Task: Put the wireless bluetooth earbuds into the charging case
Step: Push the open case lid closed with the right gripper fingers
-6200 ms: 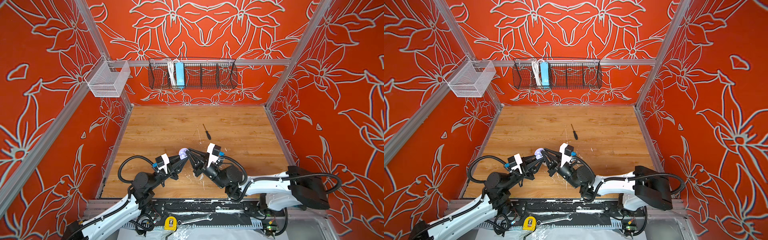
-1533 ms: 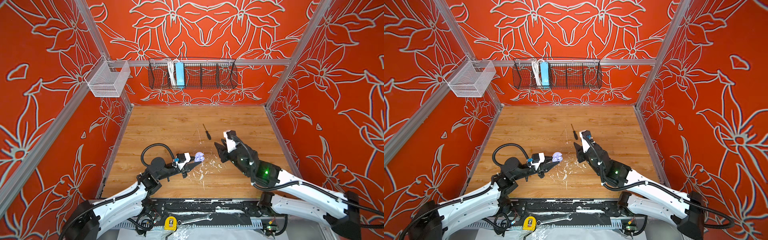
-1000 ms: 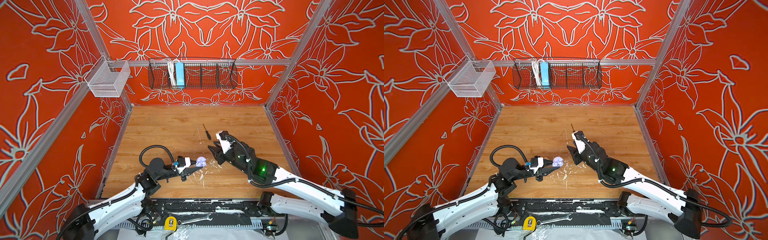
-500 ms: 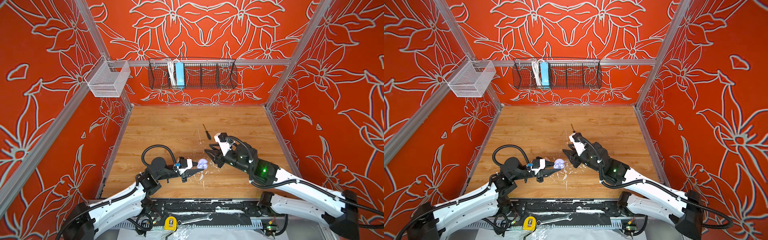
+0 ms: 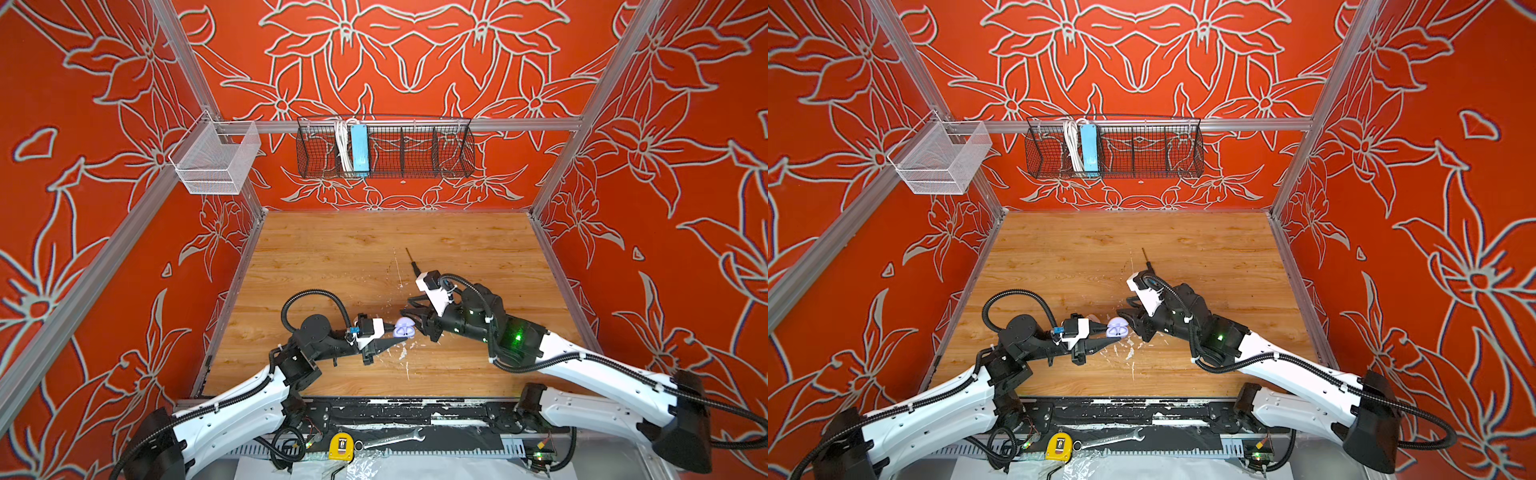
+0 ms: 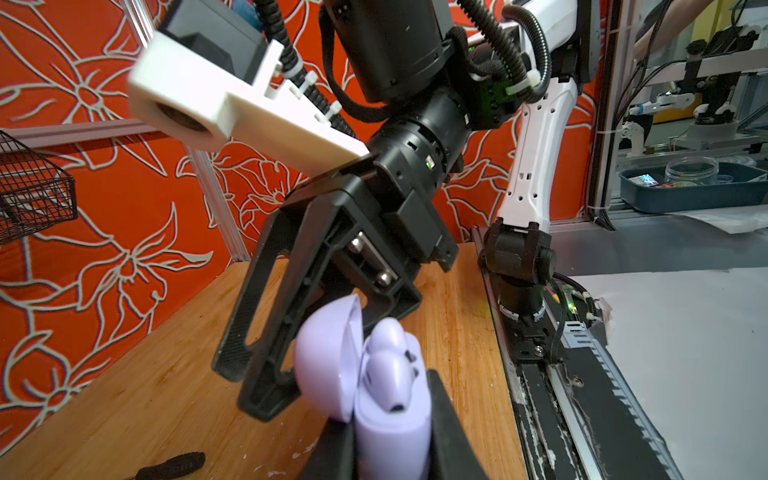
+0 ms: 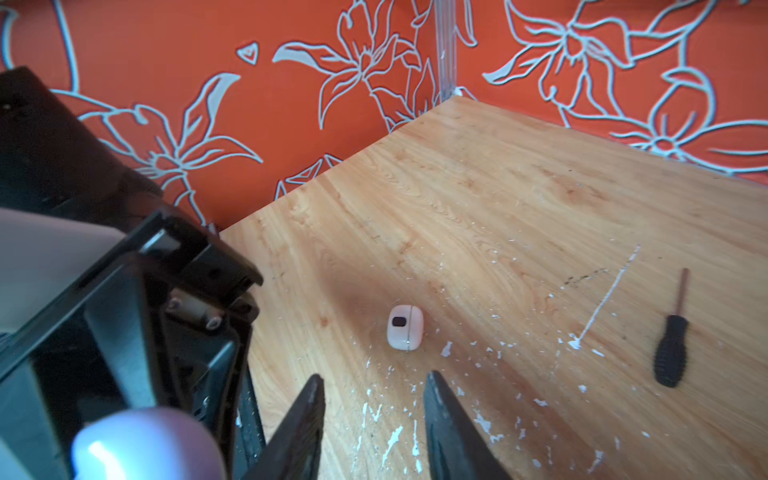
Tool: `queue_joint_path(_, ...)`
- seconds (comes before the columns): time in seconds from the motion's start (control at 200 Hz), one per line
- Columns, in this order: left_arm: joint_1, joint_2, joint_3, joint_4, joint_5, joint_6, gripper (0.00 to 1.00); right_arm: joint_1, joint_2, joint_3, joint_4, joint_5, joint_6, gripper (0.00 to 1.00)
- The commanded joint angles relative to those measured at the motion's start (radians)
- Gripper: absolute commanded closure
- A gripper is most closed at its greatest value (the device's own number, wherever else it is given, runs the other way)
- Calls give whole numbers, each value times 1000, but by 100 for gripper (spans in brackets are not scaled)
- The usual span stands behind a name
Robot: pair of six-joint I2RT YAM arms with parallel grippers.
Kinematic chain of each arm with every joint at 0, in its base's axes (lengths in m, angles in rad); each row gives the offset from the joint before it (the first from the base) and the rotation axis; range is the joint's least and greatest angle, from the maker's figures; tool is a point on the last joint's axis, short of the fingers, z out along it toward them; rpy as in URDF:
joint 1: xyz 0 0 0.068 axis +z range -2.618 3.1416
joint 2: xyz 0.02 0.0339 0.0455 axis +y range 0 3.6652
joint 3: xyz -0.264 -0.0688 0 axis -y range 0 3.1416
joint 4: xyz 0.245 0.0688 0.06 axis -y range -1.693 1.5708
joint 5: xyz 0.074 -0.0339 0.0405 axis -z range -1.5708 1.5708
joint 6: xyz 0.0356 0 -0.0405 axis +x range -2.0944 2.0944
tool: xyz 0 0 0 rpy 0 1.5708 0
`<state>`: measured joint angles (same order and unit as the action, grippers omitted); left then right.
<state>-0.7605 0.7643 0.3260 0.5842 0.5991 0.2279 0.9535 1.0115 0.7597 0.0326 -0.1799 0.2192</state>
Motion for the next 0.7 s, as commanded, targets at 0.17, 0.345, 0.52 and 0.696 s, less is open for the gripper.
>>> queue_joint_path(0.17,-8,14,27,9,-13,9,100,-4,-37,5,56,-66,-10,58)
queue_joint_path(0.345,-8,35,42,-3,-13,2,100,-4,-47,-3,69,-88,-11,58)
queue_joint_path(0.52,-8,30,41,-8,-47,-4,100,-3,-39,-3,73,-96,-11,58)
queue_joint_path(0.696,-8,35,44,-21,-78,-7,100,-2,-43,-10,97,-152,-6,59)
